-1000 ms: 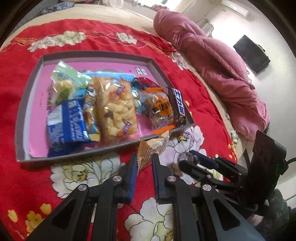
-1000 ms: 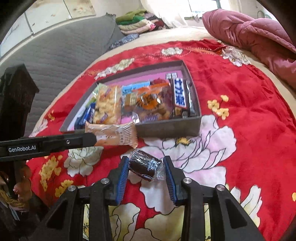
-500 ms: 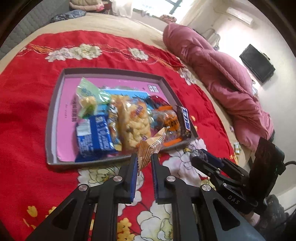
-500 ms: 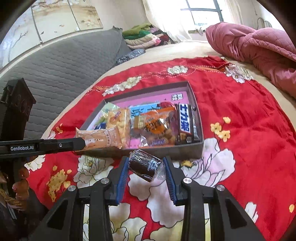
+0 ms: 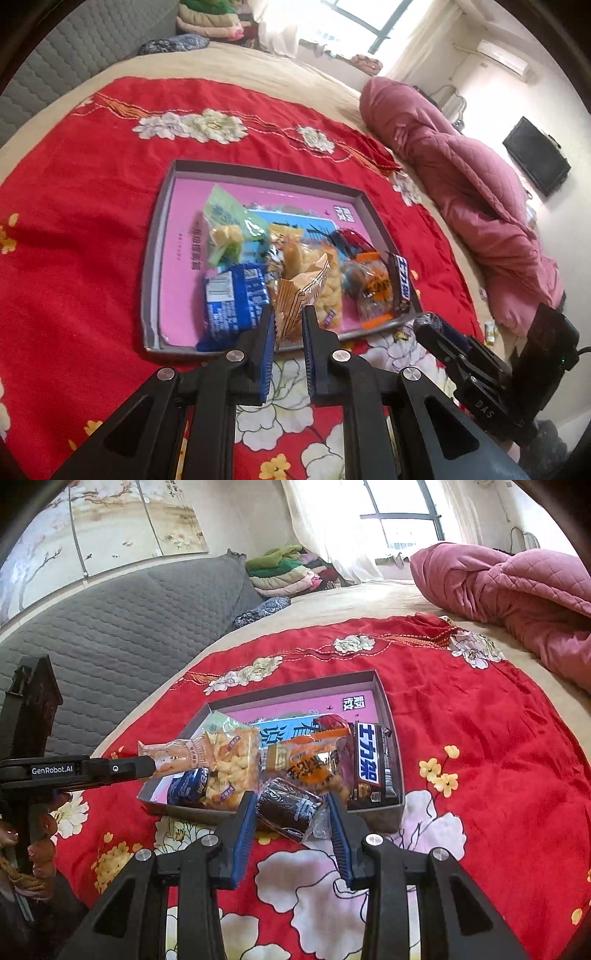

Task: Organize snacks
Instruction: 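Close the right tool on the chocolate roll and lift while the left grips and lifts the wafer packet, then carry the chocolate roll over the box with the right tool while the left drops the wafer packet in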

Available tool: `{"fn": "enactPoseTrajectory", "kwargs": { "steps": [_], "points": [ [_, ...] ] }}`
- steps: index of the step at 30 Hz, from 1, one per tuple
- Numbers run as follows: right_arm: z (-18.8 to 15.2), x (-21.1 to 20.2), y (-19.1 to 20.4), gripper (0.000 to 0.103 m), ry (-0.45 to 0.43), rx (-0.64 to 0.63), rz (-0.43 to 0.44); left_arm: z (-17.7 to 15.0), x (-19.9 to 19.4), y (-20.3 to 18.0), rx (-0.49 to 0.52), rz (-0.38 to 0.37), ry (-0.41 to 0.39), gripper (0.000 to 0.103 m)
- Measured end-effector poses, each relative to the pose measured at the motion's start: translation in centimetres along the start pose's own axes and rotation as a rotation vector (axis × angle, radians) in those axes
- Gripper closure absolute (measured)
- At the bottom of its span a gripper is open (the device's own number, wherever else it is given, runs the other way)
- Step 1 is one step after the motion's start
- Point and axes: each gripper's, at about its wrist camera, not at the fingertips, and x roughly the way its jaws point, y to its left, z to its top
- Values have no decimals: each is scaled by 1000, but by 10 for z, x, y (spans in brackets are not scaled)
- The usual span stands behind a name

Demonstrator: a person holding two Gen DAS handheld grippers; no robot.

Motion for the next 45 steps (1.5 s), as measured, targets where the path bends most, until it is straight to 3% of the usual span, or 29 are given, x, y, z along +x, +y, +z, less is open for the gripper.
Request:
{"fn": "enactPoseTrajectory", "kwargs": {
  "steps": [15, 34, 45],
  "points": [
    [12, 15, 8, 65, -30, -44, -25, 8, 8, 5, -27, 64, -35, 88],
    [22, 31, 19, 65, -45, -55, -10, 13, 7, 17, -86, 93, -75, 90],
    [23, 33, 19, 65, -48, -57, -12, 12, 17, 9, -63, 93, -45, 90]
  ]
}}
